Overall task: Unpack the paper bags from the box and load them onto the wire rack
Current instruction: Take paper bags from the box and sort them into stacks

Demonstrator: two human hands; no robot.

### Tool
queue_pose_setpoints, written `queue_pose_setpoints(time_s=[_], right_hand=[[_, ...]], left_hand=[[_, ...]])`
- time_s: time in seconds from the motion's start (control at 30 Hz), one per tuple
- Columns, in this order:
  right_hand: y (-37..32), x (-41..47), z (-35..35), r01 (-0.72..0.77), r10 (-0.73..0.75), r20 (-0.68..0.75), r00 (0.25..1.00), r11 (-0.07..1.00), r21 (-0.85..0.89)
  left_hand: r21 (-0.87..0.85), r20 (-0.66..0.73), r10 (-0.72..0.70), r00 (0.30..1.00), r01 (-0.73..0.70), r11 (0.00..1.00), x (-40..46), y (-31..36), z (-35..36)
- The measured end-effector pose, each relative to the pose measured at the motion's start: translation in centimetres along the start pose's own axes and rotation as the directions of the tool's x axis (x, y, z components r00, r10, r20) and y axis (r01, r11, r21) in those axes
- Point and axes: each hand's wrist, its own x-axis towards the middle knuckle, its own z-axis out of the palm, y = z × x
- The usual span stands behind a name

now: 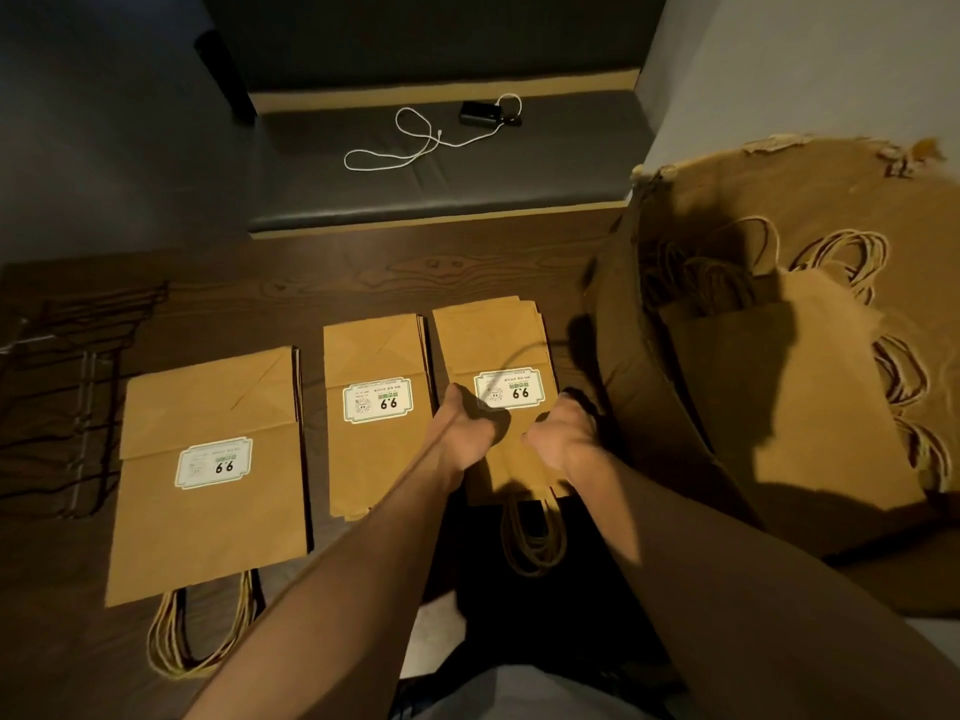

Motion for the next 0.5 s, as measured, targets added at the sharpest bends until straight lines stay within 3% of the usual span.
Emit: queue_pose_setpoints(time_s=[0.07, 0.2, 0.33, 0.43, 0.5], right_hand=[[0.2, -0.1, 0.1, -0.007, 0.005, 0.047, 0.999, 0.999, 0.050], [-0.3, -1.2, -0.3, -0.011, 0.003, 0.037, 0.999, 0.978, 0.208], [-3.2, -2.0, -2.4, 0.126, -0.127, -0.018, 0.992, 0.941, 0.315], [-6.6, -3.1, -5.1, 0.176, -0.238, 0.015, 0.971, 0.758, 0.628], [-8.5, -4.4, -7.8, 0.226, -0.271, -0.051, 0.961, 0.666, 0.711]], left_hand=[[0.122, 0.031, -0.050, 0.998, 0.046, 0.991, 0.2, -0.3, -0.1], [0.201, 0.031, -0.039, 0.999, 0.032, 0.979, 0.2, 0.2, -0.5], [0.228, -0.071, 0.137, 0.988, -0.118, 0.967, -0.4, 3.9, -0.8], [0.093, -0.193, 0.310, 0.931, -0.297, 0.950, -1.1, 8.5, -0.9], [0.024, -0.267, 0.404, 0.875, -0.413, 0.910, -1.9, 11.7, -0.7]])
